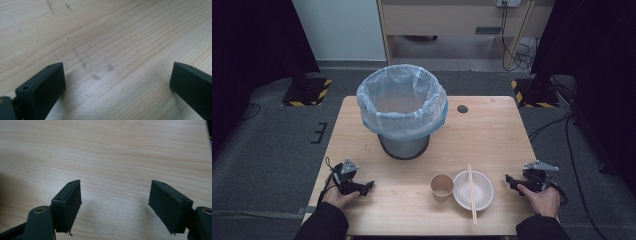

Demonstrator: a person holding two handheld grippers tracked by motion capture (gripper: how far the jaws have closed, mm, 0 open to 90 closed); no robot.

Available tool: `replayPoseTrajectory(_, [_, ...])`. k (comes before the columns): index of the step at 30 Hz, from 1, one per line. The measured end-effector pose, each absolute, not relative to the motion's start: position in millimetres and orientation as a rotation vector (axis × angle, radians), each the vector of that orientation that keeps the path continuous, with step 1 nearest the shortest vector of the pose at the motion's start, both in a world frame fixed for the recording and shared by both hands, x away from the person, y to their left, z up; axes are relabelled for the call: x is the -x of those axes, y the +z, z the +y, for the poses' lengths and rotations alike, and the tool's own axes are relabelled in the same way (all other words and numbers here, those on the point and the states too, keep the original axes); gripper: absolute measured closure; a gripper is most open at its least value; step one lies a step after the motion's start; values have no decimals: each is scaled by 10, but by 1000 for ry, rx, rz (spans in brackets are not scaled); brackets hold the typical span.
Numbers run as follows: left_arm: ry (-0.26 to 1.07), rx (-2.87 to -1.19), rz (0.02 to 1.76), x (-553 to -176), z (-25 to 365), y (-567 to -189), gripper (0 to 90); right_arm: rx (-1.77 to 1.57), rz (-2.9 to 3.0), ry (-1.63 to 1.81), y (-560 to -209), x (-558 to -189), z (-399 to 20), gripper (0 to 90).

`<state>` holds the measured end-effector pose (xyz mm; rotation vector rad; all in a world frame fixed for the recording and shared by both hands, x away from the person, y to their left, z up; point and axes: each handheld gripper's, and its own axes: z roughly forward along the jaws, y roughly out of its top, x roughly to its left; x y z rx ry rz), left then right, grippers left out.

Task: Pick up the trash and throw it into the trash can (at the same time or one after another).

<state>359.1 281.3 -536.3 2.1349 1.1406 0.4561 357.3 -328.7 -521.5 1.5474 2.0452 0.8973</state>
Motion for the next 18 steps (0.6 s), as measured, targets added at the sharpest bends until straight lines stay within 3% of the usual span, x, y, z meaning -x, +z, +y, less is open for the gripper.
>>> replayPoseTrajectory(18, [469,-2123,1166,-3585,2780,-5365,0,-1627,1879,1054,-4930,-3487,-3391,332])
